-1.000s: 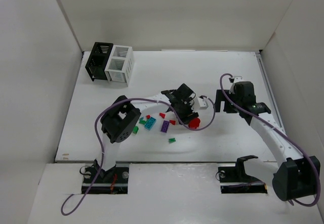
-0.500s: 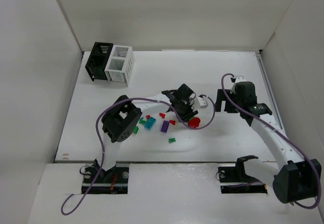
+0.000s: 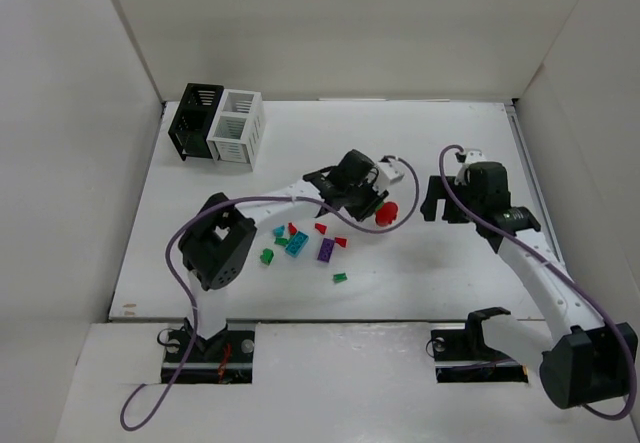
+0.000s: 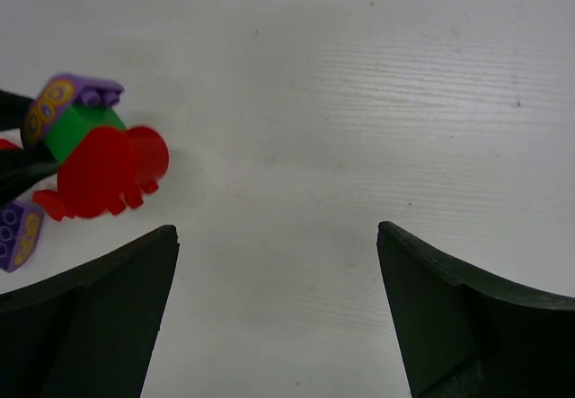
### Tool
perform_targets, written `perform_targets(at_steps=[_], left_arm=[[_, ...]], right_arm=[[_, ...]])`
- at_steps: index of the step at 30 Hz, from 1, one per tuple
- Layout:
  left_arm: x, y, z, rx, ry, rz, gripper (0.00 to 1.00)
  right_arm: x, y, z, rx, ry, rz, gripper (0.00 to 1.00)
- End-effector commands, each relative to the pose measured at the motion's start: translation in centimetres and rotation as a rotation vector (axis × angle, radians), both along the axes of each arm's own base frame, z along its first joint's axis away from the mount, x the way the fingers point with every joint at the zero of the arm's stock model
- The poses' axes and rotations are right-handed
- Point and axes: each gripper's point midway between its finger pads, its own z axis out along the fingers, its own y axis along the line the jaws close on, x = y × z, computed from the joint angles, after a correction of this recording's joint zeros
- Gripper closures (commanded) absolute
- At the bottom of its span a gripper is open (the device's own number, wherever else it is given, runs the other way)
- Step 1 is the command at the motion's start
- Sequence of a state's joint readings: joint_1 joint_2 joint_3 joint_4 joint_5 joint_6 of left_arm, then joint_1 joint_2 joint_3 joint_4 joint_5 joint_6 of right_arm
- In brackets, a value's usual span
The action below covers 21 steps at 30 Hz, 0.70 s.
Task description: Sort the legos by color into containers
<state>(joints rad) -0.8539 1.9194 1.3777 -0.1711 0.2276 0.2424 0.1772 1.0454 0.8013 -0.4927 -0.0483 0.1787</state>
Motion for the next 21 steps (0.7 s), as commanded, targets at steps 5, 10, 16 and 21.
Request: perform_targets(at_steps=[5,10,16,21], left_arm=[[5.7,2.3,10.1,-0.288,-0.159,0.446,0.89],[5.4,3.2,12.9,-0.417,-0.179,0.533,0.87],[3.8,3.6,16.3,-0.534,-0.22,0.523,0.84],[3.3,3.6,17.0,-0.547,-0.244,0.535,0.81]], right_arm=[[1.7,4.2,6.7,0.18,-0.294,0.198,0.04],[1.7,8.5,12.5,0.358,-0.469,0.415,0.03],[3.1,11.2,13.7,0.484,-0.434,0.539,0.02],[3.6,13.1,14.1,0.53,-0.423,0.613,0.01]])
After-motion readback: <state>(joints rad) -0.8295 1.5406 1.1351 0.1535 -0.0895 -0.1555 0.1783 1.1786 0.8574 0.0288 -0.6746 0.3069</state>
